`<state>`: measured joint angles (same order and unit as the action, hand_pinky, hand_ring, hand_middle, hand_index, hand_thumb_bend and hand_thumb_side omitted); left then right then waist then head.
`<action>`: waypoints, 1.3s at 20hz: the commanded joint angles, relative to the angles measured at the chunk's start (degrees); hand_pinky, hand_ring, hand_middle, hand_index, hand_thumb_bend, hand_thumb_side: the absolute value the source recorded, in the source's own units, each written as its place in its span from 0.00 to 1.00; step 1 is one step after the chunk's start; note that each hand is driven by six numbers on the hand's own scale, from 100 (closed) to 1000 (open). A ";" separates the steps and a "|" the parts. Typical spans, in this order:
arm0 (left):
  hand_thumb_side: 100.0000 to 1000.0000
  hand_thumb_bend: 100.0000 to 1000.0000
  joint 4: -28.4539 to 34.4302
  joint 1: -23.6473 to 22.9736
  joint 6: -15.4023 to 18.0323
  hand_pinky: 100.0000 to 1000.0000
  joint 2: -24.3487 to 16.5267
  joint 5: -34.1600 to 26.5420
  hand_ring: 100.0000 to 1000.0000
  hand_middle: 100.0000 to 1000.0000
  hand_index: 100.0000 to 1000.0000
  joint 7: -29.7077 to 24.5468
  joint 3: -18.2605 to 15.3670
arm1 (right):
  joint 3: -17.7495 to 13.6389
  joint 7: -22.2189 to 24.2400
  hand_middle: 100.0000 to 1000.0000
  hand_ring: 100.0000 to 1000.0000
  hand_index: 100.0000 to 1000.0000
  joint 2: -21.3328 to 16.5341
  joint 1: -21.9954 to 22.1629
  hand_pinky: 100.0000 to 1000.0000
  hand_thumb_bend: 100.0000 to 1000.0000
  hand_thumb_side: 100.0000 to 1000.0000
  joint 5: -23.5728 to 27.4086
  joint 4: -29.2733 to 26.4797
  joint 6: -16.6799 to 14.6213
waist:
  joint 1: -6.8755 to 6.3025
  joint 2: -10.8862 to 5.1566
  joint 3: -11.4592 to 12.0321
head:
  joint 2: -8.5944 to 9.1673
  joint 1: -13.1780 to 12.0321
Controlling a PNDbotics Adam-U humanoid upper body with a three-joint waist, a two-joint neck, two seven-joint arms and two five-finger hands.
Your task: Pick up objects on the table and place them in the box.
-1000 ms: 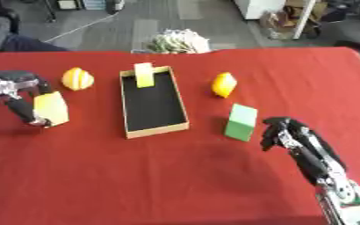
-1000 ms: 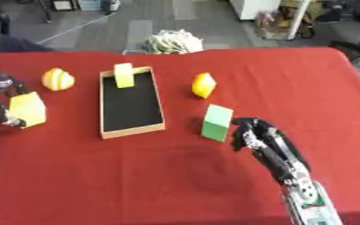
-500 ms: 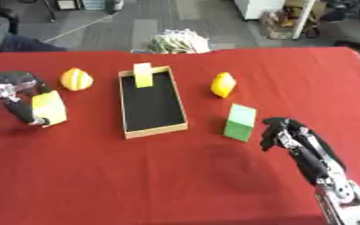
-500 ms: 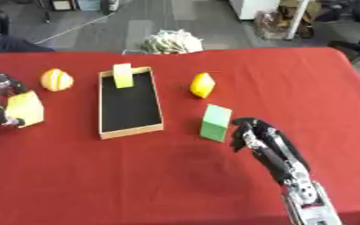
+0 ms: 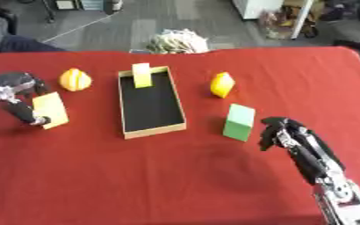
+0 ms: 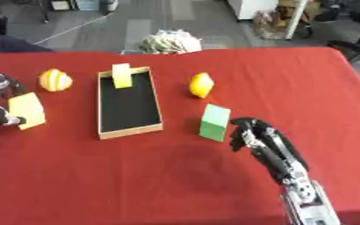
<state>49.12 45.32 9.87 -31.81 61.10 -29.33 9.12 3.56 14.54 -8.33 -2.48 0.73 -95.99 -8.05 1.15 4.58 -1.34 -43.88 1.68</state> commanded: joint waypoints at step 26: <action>0.15 0.30 14.60 6.13 4.50 0.64 9.69 -8.83 0.48 0.47 0.68 -1.95 12.45 | 0.81 0.77 0.46 0.47 0.70 -0.10 -1.23 0.44 0.00 0.58 0.90 -0.67 0.11 | 0.17 -0.91 -3.38 | -0.24 -0.23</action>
<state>63.89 50.06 14.43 -22.49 50.98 -31.12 21.62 4.28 15.09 -8.26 -3.04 1.15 -95.97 -7.85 1.15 4.58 -4.77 -43.88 1.63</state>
